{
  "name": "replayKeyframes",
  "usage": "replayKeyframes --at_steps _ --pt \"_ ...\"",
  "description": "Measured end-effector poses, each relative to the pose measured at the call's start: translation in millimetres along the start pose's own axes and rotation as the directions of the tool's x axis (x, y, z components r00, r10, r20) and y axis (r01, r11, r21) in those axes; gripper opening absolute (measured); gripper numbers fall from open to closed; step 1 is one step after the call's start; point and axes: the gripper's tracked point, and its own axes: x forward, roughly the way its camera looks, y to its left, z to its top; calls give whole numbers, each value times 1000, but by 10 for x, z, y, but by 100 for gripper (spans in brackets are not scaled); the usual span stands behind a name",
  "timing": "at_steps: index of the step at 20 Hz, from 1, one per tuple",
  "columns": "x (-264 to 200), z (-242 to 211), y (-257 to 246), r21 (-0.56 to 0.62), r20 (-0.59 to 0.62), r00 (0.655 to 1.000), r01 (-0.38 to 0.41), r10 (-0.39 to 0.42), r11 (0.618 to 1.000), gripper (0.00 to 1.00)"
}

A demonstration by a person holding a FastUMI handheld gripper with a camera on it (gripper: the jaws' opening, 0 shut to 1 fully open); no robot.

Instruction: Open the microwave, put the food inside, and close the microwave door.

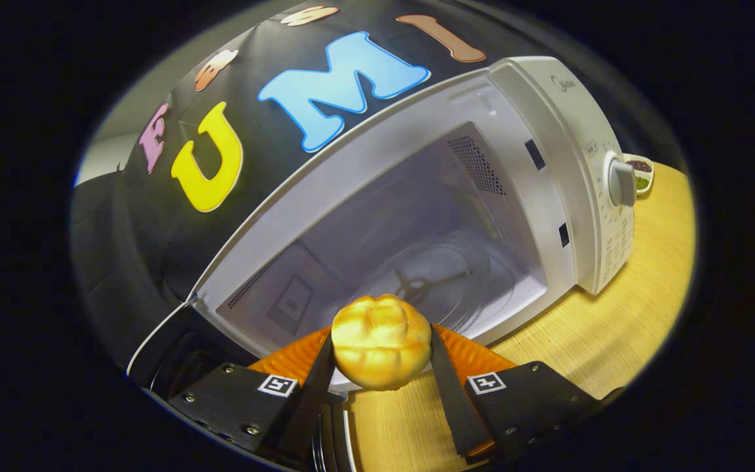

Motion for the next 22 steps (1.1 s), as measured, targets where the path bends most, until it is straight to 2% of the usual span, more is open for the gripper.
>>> replayKeyframes --at_steps 7,13,15,18,22 --pt "341 156 -92 112 63 997 45 -53 993 79" --pt "571 114 -176 129 45 996 71 -77 989 81" --pt "628 99 -140 144 47 997 52 -59 988 81" --pt "685 82 -127 81 63 996 60 -65 995 84" --pt "716 107 -105 61 83 994 61 -66 996 91"
